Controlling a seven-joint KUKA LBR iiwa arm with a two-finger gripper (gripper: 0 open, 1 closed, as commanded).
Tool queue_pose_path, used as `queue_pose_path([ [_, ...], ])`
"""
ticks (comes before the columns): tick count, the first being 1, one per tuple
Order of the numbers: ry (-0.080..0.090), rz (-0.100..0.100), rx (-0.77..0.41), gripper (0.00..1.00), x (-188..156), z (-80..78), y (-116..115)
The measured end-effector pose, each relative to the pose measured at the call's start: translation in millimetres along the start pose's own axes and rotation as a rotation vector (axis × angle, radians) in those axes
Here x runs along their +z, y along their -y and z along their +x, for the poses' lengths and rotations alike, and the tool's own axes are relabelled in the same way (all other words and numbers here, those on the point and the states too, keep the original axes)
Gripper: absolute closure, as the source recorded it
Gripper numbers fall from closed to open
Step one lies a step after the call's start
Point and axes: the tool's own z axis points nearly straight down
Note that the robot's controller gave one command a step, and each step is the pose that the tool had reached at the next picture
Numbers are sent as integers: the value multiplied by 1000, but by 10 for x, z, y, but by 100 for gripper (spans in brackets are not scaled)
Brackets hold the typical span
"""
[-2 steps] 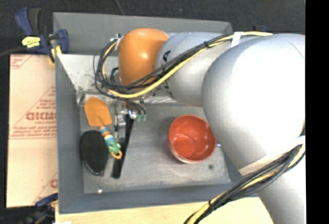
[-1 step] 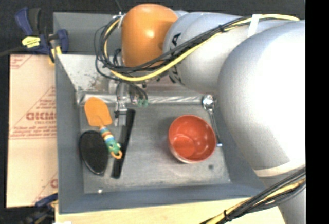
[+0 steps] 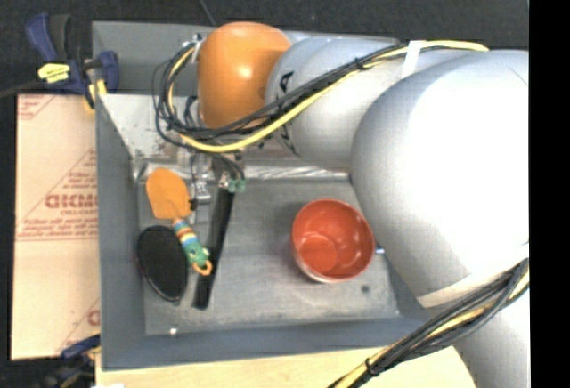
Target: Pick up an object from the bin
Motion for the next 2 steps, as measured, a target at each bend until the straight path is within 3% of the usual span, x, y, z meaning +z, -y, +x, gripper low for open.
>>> queue_pose_path([
  [1, 1, 3, -3, 0, 256, 131, -268],
  [2, -1, 0, -116, 100, 414, -27, -203],
])
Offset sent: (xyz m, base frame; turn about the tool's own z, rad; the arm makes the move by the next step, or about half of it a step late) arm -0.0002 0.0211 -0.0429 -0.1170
